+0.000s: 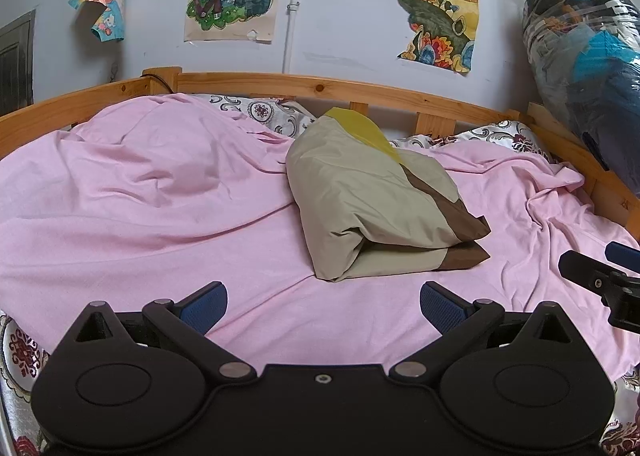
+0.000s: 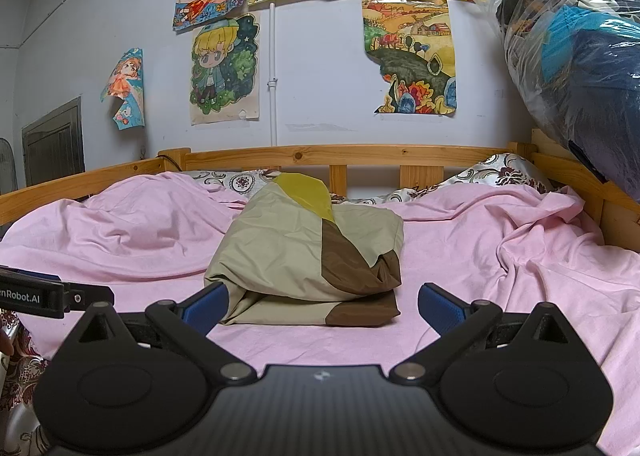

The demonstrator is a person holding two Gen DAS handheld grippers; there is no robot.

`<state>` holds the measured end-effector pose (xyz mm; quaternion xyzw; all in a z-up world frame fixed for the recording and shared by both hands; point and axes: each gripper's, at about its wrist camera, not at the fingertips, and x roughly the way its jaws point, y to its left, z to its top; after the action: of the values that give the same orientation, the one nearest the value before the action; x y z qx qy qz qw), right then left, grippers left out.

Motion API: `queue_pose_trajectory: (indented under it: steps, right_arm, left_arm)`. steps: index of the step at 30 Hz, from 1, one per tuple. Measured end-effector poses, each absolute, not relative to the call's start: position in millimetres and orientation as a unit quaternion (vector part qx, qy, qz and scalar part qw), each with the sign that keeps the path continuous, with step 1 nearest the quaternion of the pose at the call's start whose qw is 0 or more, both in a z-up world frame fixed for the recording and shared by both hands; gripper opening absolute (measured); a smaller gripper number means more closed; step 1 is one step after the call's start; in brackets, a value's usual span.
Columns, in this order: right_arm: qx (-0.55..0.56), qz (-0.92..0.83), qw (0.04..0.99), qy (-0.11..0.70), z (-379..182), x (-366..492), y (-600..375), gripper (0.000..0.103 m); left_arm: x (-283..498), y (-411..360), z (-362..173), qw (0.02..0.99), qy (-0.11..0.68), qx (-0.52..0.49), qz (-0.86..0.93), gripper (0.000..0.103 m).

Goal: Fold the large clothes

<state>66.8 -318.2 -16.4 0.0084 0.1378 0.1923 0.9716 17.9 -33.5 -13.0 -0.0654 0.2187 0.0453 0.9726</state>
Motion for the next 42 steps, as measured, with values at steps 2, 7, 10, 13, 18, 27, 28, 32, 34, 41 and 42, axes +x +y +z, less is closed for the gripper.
queue_pose_trajectory:
  steps: [2, 7, 10, 13, 18, 27, 28, 32, 34, 41, 42]
  right_arm:
    - [0.008, 0.192, 0.972, 0.138, -16.5, 66.8, -318.4, 0.103]
    - [0.008, 0.193, 0.972, 0.138, -16.5, 66.8, -318.3, 0.103]
    - [0.008, 0.192, 0.972, 0.138, -16.5, 66.8, -318.1, 0.103]
    - [0.008, 0.192, 0.972, 0.138, -16.7, 66.9, -318.3, 0.103]
    - [0.008, 0.193, 0.972, 0.138, -16.8, 66.8, -318.6, 0.103]
    - [0.009, 0.193, 0.972, 0.137, -16.1, 67.9, -319.5, 0.103]
    - [0.009, 0.193, 0.972, 0.137, -16.2, 68.1, -319.5, 0.103]
    - [0.009, 0.192, 0.972, 0.137, -16.1, 67.8, -319.3, 0.103]
    - [0.009, 0.192, 0.972, 0.137, -16.1, 67.8, -319.2, 0.103]
    - [0.009, 0.193, 0.971, 0.137, -16.5, 67.9, -319.7, 0.103]
    - [0.010, 0.194, 0.971, 0.137, -16.5, 67.7, -319.4, 0.103]
  left_arm:
    - [18.1, -33.5, -13.1, 0.973, 0.219, -0.063, 0.045, 0.102]
    - [18.0, -33.7, -13.1, 0.973, 0.219, -0.062, 0.045, 0.102]
    - [17.9, -34.3, -13.1, 0.973, 0.219, -0.061, 0.046, 0.102]
    - [17.8, -34.6, -13.1, 0.973, 0.219, -0.061, 0.046, 0.102]
    - [17.7, -34.7, -13.2, 0.973, 0.220, -0.061, 0.046, 0.102]
    - [18.0, -36.2, -13.5, 0.972, 0.221, -0.059, 0.046, 0.102]
    - [18.2, -36.3, -13.4, 0.972, 0.221, -0.059, 0.046, 0.102]
    - [19.0, -35.1, -14.4, 0.972, 0.223, -0.058, 0.043, 0.102]
    - [19.2, -34.8, -15.3, 0.972, 0.225, -0.057, 0.042, 0.102]
    - [27.0, -35.0, -19.1, 0.963, 0.256, -0.008, 0.081, 0.102]
    - [26.5, -35.3, -19.9, 0.963, 0.256, -0.003, 0.086, 0.102]
